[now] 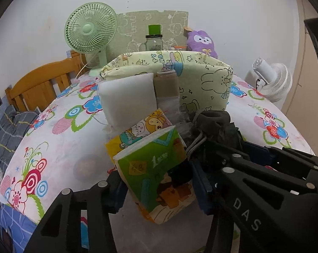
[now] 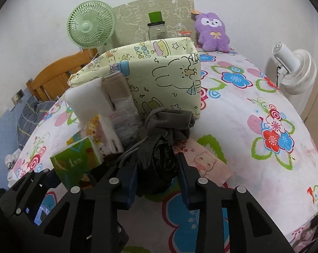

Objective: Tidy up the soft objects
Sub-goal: 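Lift the green pack with the left tool while the right tool carries the black item toward the box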

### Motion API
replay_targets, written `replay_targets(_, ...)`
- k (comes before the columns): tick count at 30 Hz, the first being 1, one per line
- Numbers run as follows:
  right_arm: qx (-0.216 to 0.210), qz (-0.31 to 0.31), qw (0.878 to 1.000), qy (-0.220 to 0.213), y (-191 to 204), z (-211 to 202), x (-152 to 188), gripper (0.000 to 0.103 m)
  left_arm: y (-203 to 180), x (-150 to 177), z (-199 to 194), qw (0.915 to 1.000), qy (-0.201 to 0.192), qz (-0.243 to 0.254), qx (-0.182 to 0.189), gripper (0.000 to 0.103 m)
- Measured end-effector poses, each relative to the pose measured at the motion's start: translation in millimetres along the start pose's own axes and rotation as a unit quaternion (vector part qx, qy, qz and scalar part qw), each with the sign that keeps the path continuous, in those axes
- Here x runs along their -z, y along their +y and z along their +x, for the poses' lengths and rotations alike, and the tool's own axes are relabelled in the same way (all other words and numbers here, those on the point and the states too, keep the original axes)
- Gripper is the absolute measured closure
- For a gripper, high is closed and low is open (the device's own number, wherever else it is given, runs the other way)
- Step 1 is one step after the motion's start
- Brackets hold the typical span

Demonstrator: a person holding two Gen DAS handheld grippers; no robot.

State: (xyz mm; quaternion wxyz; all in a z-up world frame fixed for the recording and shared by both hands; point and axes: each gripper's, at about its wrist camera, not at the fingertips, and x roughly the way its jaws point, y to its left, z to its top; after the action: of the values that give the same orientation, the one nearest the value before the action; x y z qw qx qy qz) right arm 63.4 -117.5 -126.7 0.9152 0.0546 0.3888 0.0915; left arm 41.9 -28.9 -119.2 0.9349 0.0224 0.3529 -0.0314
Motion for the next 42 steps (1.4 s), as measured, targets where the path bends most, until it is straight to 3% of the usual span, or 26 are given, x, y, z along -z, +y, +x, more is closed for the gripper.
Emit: replay_targets(42,0.032,0.019,0.995,-0.09,-2,-67,-71,0.074,-6,-86,-36,0.9976,-0.052,-0.001,0.047,0.05)
